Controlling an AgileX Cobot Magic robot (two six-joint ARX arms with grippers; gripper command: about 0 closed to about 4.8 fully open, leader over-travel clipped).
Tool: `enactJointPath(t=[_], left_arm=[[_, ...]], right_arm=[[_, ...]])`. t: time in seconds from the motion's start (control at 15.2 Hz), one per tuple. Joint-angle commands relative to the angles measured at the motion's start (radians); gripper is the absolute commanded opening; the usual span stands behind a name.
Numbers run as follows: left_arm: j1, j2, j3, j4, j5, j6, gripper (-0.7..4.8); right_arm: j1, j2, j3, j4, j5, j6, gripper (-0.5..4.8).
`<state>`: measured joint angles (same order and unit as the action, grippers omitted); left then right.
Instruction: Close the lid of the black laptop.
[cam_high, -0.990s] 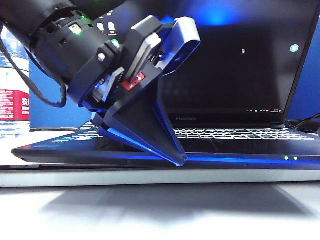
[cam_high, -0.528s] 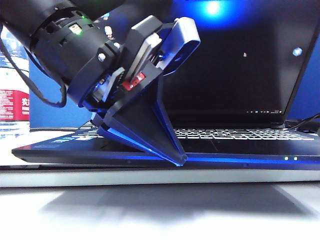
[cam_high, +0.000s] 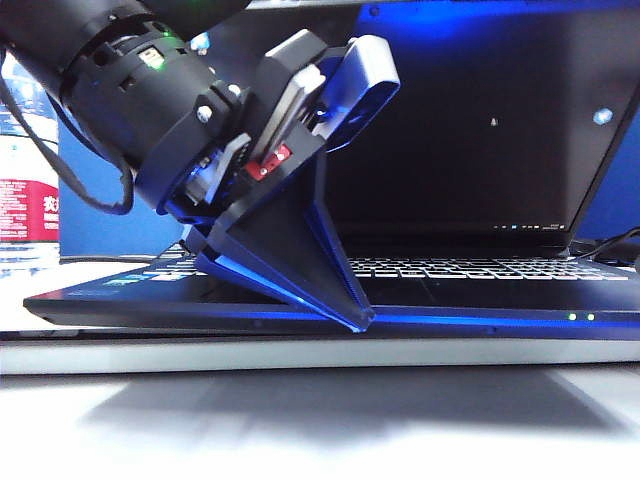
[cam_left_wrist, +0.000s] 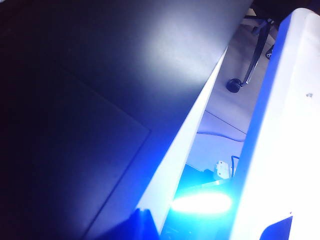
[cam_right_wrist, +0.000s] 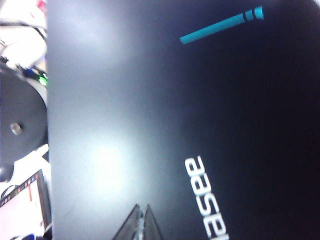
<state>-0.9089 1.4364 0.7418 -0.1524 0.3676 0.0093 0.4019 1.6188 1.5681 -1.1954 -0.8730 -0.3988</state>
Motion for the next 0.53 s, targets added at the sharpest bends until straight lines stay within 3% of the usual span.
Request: enactJointPath(t=[0.07,0.46,0.53], left_arm=[[0.002,-0.001,0.002,0.035,-0.027,0.000,-0.03],[0.002,-0.001,0.002,0.035,-0.021,-0.002,-0.03],[0.002,-0.001,0.002,0.036,0.023,-0.002,-0.03]], right_arm=[[0.006,-0.003,-0.002,-0.054,0.045,-0.009,-0.06],[0.006,-0.003,-0.002,-0.087,0.071,-0.021,-0.06],[0.006,-0.003,-0.002,-0.087,0.071,-0.021,-0.06]])
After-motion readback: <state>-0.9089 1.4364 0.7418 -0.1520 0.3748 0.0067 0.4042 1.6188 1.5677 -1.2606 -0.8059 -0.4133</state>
